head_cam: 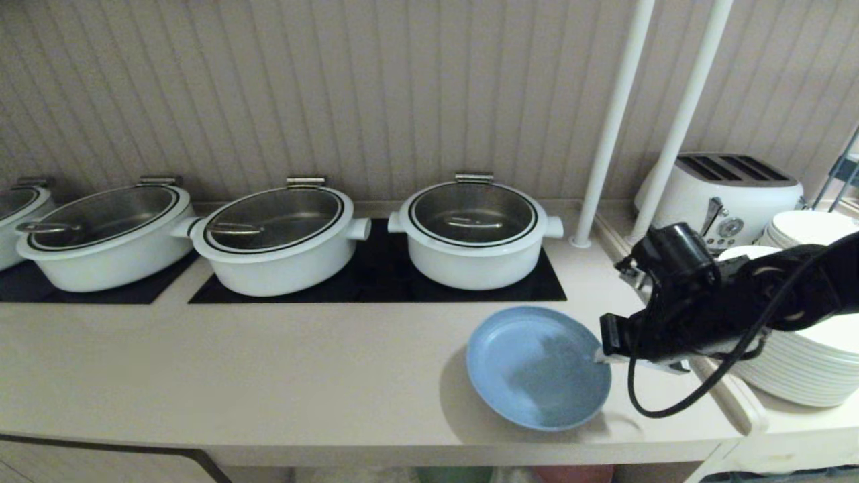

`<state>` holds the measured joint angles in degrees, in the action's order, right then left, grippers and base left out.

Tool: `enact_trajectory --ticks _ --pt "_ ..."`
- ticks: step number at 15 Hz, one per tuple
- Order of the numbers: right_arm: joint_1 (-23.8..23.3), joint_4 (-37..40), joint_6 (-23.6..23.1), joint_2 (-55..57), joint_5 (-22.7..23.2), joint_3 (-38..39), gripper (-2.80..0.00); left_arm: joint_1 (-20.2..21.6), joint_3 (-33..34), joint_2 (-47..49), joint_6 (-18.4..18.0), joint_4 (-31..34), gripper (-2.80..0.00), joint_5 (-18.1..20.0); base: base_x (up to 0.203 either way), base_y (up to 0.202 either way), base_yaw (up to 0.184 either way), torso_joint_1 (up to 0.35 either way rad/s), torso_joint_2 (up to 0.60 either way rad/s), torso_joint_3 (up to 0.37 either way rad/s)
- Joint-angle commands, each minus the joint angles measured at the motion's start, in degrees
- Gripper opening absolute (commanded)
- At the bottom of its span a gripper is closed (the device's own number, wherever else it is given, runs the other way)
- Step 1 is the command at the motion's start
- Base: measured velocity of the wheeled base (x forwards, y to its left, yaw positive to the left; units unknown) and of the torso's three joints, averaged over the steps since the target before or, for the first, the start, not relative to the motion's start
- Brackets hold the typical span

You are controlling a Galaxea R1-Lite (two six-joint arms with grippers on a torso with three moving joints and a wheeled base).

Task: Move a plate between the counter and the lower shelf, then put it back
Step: Pick up the plate, then put the plate in the cupboard

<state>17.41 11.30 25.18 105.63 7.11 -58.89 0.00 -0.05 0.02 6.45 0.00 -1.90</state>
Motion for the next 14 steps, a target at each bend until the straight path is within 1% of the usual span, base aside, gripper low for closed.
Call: enact_trajectory --ticks 1,4,7,11,14 --pt "-1.7 -0.2 0.1 -3.1 0.1 2.9 -2.8 0.0 0.0 0.0 0.1 0.0 -2.8 0.0 0.0 0.0 0.0 0.0 0.0 0.0" --pt "-2.4 -0.5 0.1 -7.4 0.2 7.0 -2.8 0.0 0.0 0.0 0.1 0.0 -2.8 0.0 0.0 0.0 0.0 0.0 0.0 0.0" --pt "-3.3 -2.9 0.0 -11.4 0.2 11.7 -2.8 0.0 0.0 0.0 0.1 0.0 -2.8 0.0 0.0 0.0 0.0 0.0 0.0 0.0" --pt "-4.7 -3.2 -0.3 -15.4 0.2 16.8 -2.8 0.0 0.0 0.0 0.1 0.0 -2.8 0.0 0.0 0.0 0.0 0.0 0.0 0.0" --pt "-4.8 -3.2 -0.3 -19.5 0.2 20.5 -2.8 0.0 0.0 0.0 0.1 0.0 -2.8 0.0 0.0 0.0 0.0 0.0 0.0 0.0"
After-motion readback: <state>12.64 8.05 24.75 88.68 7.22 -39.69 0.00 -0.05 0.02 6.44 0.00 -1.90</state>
